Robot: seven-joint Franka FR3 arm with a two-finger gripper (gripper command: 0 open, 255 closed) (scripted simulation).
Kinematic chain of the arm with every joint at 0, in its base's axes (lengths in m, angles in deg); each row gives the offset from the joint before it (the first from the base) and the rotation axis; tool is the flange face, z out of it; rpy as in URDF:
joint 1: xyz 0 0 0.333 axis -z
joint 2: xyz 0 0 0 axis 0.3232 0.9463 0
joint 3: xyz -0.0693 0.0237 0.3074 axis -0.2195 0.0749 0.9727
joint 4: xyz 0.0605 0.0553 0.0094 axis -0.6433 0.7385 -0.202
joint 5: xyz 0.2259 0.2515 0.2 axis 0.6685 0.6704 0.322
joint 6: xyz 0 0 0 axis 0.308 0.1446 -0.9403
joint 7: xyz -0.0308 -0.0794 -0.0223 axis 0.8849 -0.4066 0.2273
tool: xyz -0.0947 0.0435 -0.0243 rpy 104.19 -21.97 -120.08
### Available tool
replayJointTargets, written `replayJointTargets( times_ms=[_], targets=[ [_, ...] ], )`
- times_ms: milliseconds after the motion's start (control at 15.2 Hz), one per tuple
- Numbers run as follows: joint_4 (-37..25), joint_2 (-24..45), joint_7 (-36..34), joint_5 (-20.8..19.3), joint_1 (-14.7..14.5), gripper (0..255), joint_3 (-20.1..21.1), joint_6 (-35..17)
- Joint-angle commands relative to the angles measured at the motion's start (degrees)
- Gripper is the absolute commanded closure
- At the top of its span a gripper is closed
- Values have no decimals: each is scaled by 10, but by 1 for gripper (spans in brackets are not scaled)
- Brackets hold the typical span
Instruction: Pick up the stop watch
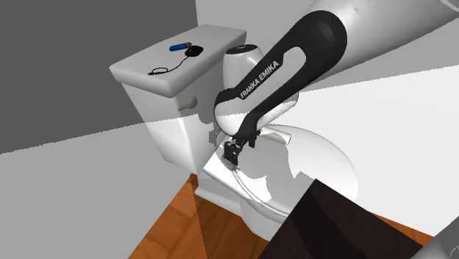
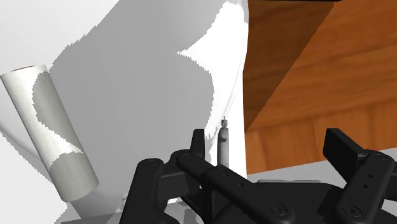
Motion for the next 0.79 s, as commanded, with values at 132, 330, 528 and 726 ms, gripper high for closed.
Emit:
replayJointTargets(
  times_ms=[132,330,528,726],
  targets=[
    [-44,95,14,15,8,0,-2,-56],
    [-86,166,26,27,17,0,0,-88],
    [-104,199,30,32,21,0,3,-105],
    [-108,222,30,34,23,0,5,-123]
  ],
)
